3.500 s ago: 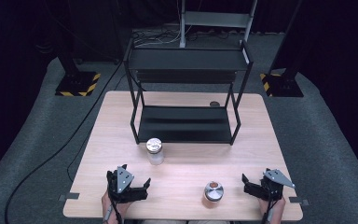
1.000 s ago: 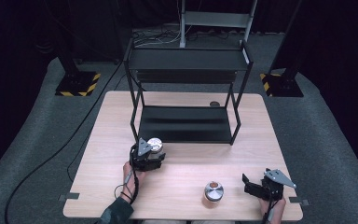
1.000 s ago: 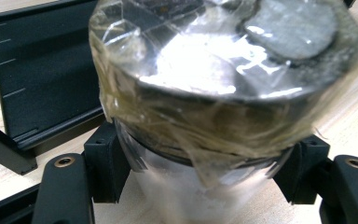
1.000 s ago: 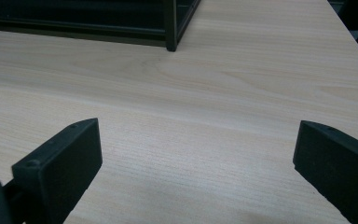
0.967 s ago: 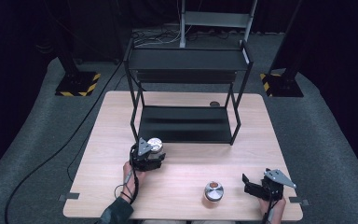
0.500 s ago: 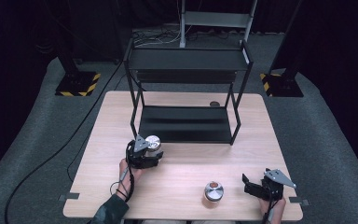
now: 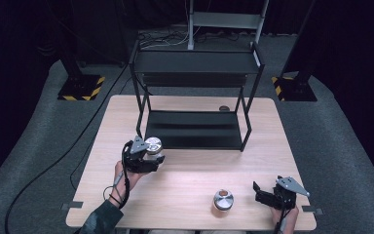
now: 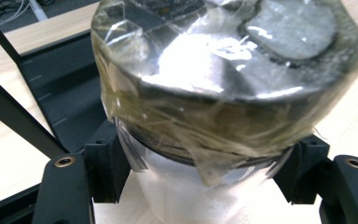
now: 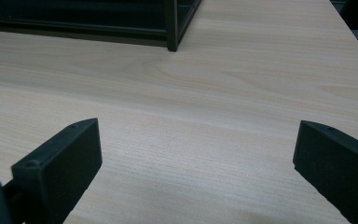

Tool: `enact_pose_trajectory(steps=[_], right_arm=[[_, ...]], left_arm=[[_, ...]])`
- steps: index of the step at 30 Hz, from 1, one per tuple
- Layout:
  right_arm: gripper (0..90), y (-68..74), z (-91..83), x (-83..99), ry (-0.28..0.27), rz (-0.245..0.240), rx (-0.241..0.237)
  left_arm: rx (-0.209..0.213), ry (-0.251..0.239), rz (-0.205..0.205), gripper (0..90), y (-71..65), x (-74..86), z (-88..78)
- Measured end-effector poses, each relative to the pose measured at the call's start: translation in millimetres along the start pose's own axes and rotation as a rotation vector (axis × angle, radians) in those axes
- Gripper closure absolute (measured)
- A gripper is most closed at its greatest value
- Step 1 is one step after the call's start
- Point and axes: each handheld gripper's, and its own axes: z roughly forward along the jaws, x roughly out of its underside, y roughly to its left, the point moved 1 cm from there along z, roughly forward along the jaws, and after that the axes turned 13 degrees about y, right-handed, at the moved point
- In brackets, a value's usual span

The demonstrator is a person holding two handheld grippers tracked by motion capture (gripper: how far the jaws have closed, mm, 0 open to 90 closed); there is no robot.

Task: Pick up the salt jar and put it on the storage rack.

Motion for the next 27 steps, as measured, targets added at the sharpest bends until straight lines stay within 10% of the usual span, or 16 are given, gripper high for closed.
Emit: enact_pose_trajectory(steps=[27], right_arm=[[0.0, -0.2, -0.1, 0.1, 0.0, 0.005, 0.0]], left_arm=[[0.015, 0.021, 0.027, 30.6, 18.4, -28.9, -32.2]])
